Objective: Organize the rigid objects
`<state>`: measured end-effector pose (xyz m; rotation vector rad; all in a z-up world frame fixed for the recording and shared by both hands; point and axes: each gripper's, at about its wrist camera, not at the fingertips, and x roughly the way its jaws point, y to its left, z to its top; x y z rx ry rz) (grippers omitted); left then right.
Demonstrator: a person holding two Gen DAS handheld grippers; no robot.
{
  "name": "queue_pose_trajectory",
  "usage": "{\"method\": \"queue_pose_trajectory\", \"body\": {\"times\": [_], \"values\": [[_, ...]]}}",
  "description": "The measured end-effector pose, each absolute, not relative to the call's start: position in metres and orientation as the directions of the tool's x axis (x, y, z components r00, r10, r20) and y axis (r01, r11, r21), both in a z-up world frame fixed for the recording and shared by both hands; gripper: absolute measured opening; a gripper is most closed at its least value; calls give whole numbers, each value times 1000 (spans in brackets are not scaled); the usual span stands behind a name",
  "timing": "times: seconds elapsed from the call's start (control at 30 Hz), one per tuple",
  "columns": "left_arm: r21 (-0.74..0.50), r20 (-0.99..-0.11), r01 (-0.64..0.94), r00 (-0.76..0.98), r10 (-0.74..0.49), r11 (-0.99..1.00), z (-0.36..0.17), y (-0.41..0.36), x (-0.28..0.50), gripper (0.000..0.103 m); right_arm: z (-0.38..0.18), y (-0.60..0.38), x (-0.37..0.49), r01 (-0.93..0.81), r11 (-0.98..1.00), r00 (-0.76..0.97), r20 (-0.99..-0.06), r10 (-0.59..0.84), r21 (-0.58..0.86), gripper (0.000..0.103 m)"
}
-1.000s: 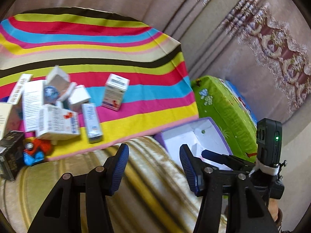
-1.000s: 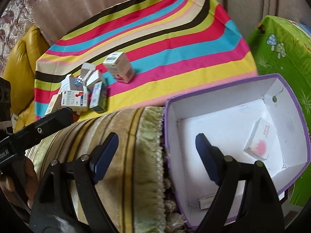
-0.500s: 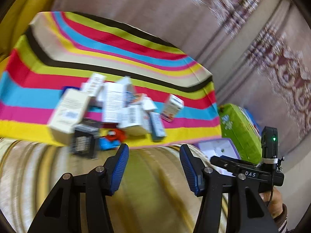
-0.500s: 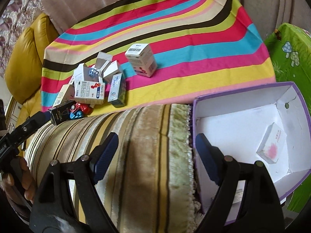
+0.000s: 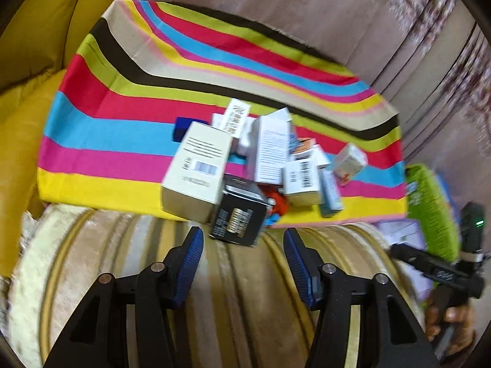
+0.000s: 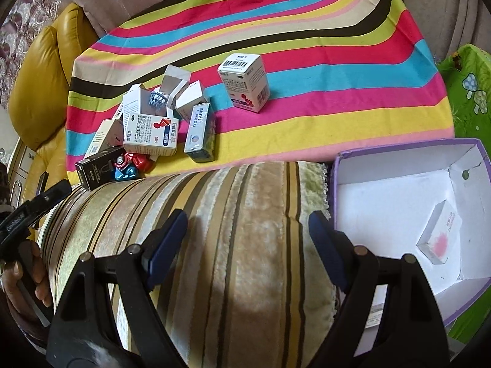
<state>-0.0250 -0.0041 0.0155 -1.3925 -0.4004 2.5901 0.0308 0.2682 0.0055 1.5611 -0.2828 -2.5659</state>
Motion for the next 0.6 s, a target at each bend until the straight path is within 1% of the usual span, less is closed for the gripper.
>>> {"method": "queue_pose_trajectory", "body": {"times": [0.17,0.33,0.43,0.53,0.6], "values": [[-204,-835,-44,-513,197,-978,10,8,-40,56,6,265,19,7,-976,-455,-869,-196,216,84],[-140,-850,-47,-507,144,-989,8,12,-51,56,14,260,4,30,-980,-467,-864,-189,197,84],[-116,-854,-49,-504,125,-992,5,14,-54,56,20,257,-8,45,-985,-474,-864,-168,167,84],[-104,-856,-59,-503,120,-993,1,17,-54,55,26,255,-22,72,-982,-445,-875,-190,176,84],[-105,-855,-62,-505,122,-993,0,17,-53,50,32,254,-32,81,-983,-448,-875,-183,164,84]]}}
